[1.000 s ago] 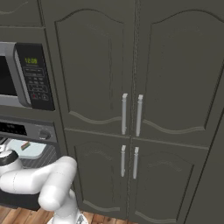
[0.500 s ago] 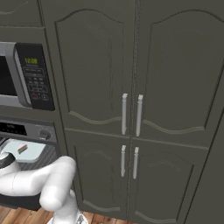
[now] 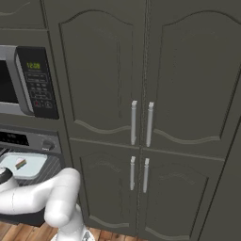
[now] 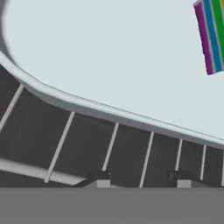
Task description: Take the baked cake out of the oven and place it on the plate for cooling. Then close the oven door.
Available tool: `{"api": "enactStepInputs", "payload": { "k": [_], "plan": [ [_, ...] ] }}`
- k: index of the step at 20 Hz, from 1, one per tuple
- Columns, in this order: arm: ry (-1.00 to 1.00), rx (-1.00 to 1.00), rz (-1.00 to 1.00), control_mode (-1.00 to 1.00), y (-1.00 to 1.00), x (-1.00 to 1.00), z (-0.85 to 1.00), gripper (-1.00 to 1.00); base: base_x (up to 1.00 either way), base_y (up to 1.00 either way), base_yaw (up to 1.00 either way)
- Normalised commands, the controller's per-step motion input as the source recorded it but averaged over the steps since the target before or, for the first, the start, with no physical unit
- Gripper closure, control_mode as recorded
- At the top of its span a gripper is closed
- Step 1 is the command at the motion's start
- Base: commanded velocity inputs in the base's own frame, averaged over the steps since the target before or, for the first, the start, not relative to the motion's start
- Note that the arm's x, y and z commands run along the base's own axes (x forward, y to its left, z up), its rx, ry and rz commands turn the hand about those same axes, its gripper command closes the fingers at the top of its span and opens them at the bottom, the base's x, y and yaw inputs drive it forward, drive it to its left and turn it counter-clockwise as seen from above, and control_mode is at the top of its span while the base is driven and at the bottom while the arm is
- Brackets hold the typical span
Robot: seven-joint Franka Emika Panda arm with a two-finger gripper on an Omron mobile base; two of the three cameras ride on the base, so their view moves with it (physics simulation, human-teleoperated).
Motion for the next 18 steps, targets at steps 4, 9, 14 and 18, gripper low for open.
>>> {"api": "enactStepInputs", "payload": {
  "k": [4, 9, 14, 18],
  "plan": [
    [-0.06, -0.08, 0.00, -1.00, 0.06, -0.59, -0.94, -1.00, 0.00, 0.00, 0.00],
    [-0.04, -0.08, 0.00, -1.00, 0.05, -0.56, -0.94, -1.00, 0.00, 0.00, 0.00],
    [-0.01, -0.08, 0.00, -1.00, 0.03, -0.51, -0.94, -1.00, 0.00, 0.00, 0.00],
    [-0.01, -0.08, 0.00, -1.00, 0.04, -0.52, -0.94, -1.00, 0.00, 0.00, 0.00]
  ]
}}
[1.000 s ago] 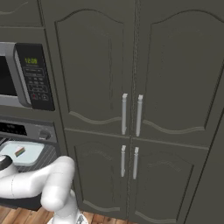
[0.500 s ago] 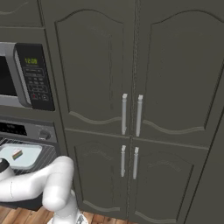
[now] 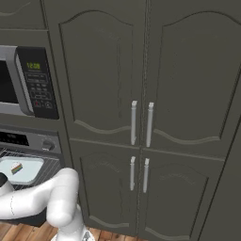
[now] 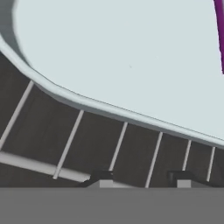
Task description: Take the baked cake out of the oven and place it on the plate for cooling. Then close the oven door.
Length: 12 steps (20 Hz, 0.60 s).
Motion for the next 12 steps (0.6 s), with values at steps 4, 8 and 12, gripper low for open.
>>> {"api": "enactStepInputs", "payload": {
  "k": [4, 8, 12],
  "plan": [
    [0.00, -0.08, 0.00, -1.00, 0.03, -0.49, -0.94, -1.00, 0.00, 0.00, 0.00],
    [0.00, -0.05, 0.00, -1.00, 0.00, -0.32, -0.94, -1.00, 0.00, 0.00, 0.00],
    [-0.04, 0.03, 0.00, -1.00, 0.00, -0.18, -0.55, -1.00, 0.00, 0.00, 0.00]
  ]
}}
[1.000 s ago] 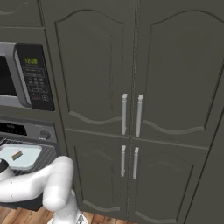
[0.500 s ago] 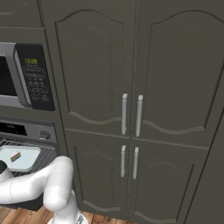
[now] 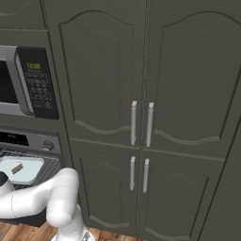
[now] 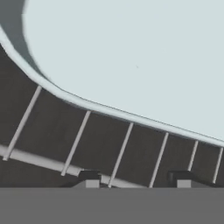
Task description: Take the baked cake out of the oven and place it on the plate for cooling. Then close the oven door.
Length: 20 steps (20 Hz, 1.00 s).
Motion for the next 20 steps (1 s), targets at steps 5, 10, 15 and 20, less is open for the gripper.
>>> {"api": "enactStepInputs", "payload": {
  "k": [5, 10, 15, 20],
  "plan": [
    [-0.16, 0.03, -0.12, -1.00, -0.02, -0.36, 0.16, -1.00, 0.00, 0.00, 0.00],
    [-0.13, 0.07, -0.19, -1.00, -0.01, -0.56, 0.22, -1.00, 0.00, 0.00, 0.00],
    [-0.11, 0.01, -0.21, -1.00, -0.30, -0.02, 0.35, -1.00, 0.00, 0.00, 0.00],
    [-0.01, 0.06, -0.13, -1.00, -0.54, -0.09, 0.33, -1.00, 0.00, 0.00, 0.00]
  ]
}}
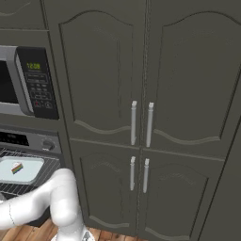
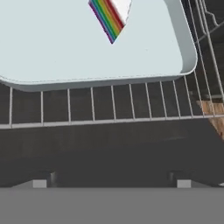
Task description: Take the baked cake out of the oven and place it on the plate for cooling. Then close the oven door.
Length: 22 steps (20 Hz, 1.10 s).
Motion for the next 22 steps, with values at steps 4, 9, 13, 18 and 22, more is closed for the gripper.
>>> {"api": "enactStepInputs", "payload": {
  "k": [4, 9, 13, 18, 22],
  "plan": [
    [-0.04, 0.09, -0.04, -1.00, -0.64, -0.09, 0.21, -1.00, 0.00, 0.00, 0.00],
    [-0.09, 0.11, 0.00, -1.00, -0.70, -0.02, 0.21, -1.00, 0.00, 0.00, 0.00],
    [-0.04, 0.11, 0.00, -1.00, -0.61, 0.00, 0.34, -1.00, 0.00, 0.00, 0.00],
    [0.03, 0.04, 0.00, -1.00, -0.43, 0.05, 0.39, -1.00, 0.00, 0.00, 0.00],
    [0.13, 0.00, 0.05, -1.00, -0.20, 0.12, 0.35, -1.00, 0.00, 0.00, 0.00]
  ]
}}
